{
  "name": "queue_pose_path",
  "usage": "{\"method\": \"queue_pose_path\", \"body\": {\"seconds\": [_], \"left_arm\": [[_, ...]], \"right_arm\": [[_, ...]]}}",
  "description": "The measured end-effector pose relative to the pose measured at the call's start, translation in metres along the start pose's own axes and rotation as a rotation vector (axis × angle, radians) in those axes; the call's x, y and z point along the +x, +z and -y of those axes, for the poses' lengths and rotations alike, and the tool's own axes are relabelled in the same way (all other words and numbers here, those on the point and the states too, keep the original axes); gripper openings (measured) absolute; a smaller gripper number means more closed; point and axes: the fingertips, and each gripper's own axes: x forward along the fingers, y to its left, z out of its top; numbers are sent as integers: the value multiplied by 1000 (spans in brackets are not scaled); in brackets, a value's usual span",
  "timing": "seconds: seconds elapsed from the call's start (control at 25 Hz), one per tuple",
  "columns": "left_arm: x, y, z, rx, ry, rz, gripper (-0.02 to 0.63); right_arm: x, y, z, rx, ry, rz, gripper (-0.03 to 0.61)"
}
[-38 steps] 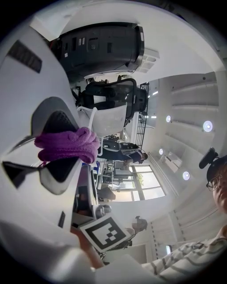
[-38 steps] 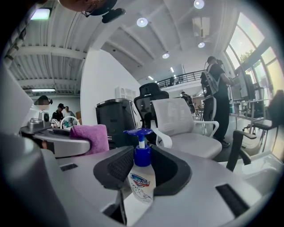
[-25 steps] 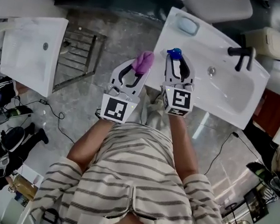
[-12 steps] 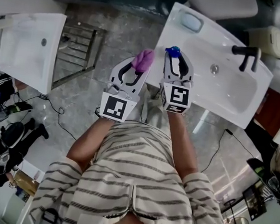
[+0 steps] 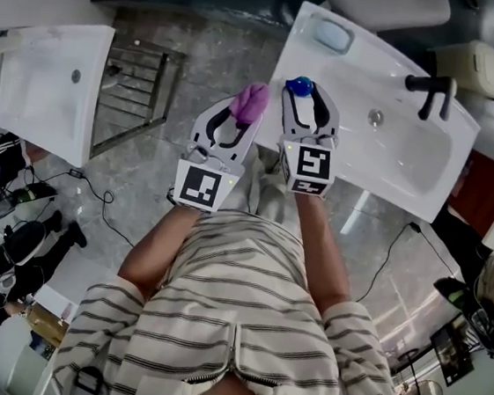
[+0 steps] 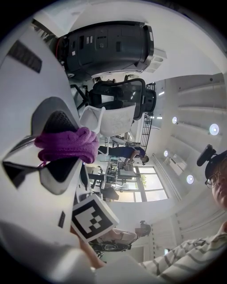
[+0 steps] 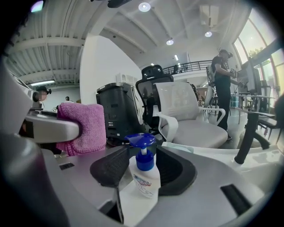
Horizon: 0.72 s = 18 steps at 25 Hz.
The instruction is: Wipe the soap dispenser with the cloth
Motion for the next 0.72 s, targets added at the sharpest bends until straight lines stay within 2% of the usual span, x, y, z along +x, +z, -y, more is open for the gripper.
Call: {"method": "queue_pose_path", "body": {"seconds": [0.36,0.72], "left_arm": [[-8,13,8,29,16,21,129],[-20,37,23,48,53,44,129]], "right_arm": [[-23,12,-2,6,0,24,196],[-64,45,-3,-3,30,96,121]]}}
